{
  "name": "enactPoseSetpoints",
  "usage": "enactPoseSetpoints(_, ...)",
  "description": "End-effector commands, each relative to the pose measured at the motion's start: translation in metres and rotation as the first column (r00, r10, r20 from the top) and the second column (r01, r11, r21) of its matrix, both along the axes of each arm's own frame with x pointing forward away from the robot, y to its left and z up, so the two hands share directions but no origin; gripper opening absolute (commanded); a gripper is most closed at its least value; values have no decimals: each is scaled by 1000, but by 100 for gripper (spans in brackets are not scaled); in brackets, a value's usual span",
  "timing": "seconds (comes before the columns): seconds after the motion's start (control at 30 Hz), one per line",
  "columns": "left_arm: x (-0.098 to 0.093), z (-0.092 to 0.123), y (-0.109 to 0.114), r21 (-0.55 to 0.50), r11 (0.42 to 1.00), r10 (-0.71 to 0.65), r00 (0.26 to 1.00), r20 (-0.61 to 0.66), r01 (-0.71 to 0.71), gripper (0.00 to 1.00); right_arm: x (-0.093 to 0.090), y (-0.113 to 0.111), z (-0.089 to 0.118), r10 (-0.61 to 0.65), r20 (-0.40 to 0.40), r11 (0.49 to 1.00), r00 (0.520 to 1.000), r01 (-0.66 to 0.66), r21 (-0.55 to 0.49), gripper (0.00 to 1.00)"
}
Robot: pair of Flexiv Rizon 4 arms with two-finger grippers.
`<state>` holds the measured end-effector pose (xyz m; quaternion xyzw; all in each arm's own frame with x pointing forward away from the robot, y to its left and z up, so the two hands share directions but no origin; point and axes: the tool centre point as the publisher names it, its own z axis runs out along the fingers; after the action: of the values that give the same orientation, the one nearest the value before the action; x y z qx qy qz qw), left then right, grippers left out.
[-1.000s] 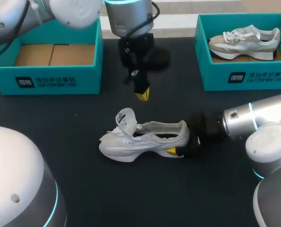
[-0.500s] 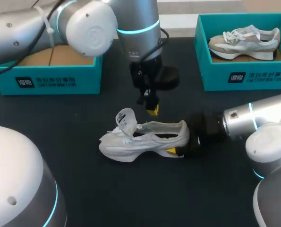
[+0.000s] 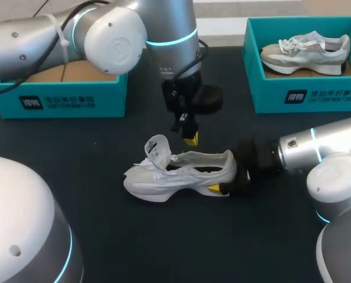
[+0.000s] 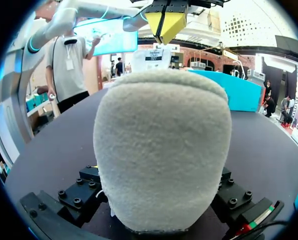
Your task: Take the shoe out of the shoebox, open the shoe tongue, remove and reinsert the insole, then place the shoe into the shoebox
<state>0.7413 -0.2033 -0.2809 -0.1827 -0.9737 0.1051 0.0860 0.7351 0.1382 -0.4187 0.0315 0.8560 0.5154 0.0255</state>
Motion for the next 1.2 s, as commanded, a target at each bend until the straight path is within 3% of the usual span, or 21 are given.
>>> enactPoseSetpoints(0.03,-2,-9,-5,-9,997,83,994,71,-82,0,1,2,-5,-2,0,1000,1000,2,-3,0)
enactPoseSetpoints(0.13,-3,-14,-7,10,992,127,983,135,-129,0,1,2,-5,-2,0,1000,1000,2,-3,0)
enactPoseSetpoints(0.73,-23,-59,-32,107,986,104,979,173,-124,0,1,2,-5,-2,0,1000,1000,2,-3,0)
enactPoseSetpoints(1.2,-21,-83,-18,128,976,168,982,88,-179,0,1,2,-5,-2,0,1000,1000,2,-3,0)
